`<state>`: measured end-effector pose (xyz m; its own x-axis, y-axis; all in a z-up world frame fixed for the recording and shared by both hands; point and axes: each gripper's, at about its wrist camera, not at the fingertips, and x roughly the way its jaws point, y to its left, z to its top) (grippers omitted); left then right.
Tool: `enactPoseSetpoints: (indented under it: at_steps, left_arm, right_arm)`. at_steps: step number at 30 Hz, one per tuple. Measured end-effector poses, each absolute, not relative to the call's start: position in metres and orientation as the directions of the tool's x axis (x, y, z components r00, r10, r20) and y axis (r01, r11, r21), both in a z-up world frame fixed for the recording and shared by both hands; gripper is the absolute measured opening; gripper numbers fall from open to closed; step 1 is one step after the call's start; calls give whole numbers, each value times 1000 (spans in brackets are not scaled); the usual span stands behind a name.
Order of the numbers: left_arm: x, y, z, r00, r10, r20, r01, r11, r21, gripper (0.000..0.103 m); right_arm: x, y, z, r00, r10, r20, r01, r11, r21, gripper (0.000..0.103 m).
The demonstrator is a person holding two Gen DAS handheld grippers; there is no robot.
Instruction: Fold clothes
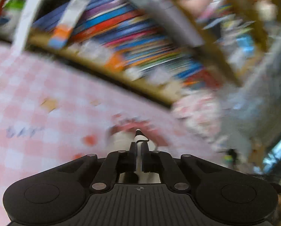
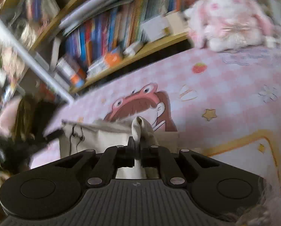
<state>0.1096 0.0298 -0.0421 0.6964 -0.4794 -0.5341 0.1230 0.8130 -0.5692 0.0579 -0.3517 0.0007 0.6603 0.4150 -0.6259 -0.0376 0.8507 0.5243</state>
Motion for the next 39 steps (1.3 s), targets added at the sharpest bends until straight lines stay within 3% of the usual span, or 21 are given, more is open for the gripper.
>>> enactPoseSetpoints:
  at_steps: [4, 8, 10, 11, 12, 13, 18, 26, 28, 29, 31, 35, 39]
  left_arm:
    - [124, 27, -57, 669, -377, -640, 27, 873, -486, 0]
    - [112, 44, -49, 714, -386, -584, 24, 847, -531, 9]
    - [102, 53, -43, 721, -420, -551, 43, 821, -569, 32]
    - [96, 55, -42, 722, -433, -540, 55, 814, -578, 60]
    - [91, 56, -41, 721, -446, -531, 69, 808, -585, 78]
    - [86, 56, -41, 720, -462, -518, 89, 802, -591, 78]
    - [76, 48, -49, 672, -510, -537, 113, 787, -606, 78]
    - [80, 29, -64, 605, -535, -589, 102, 787, -609, 76]
    - [79, 23, -65, 586, -548, -597, 106, 782, -614, 71]
    - [78, 20, -66, 577, -554, -601, 108, 780, -616, 59]
    - [75, 14, -66, 565, -552, -614, 104, 785, -610, 51]
    - [60, 19, -64, 559, -553, -617, 56, 769, -637, 22]
    - [35, 24, -54, 560, -551, -619, 71, 776, -626, 17]
  right_arm:
    - [64, -362, -24, 637, 331, -696, 93, 863, 496, 5]
    - [67, -363, -25, 620, 291, -728, 113, 886, 451, 9]
    - [62, -363, -16, 636, 269, -723, 103, 899, 425, 17]
    - [57, -363, -12, 647, 254, -719, 104, 905, 413, 20]
    - [51, -364, -7, 658, 239, -714, 105, 910, 401, 29]
    - [46, -365, -4, 666, 225, -711, 109, 914, 391, 42]
    - [27, -368, 1, 657, 248, -712, 126, 895, 428, 64]
    - [16, -362, -19, 589, 288, -755, 218, 843, 492, 68]
    - [18, -360, -24, 584, 305, -752, 226, 829, 512, 63]
    - [18, -358, -26, 580, 312, -752, 228, 824, 518, 62]
    - [20, -352, -30, 575, 319, -754, 229, 822, 522, 45]
    - [15, -340, -22, 613, 289, -735, 183, 853, 488, 28]
    - [3, -325, -10, 639, 255, -726, 115, 901, 417, 20]
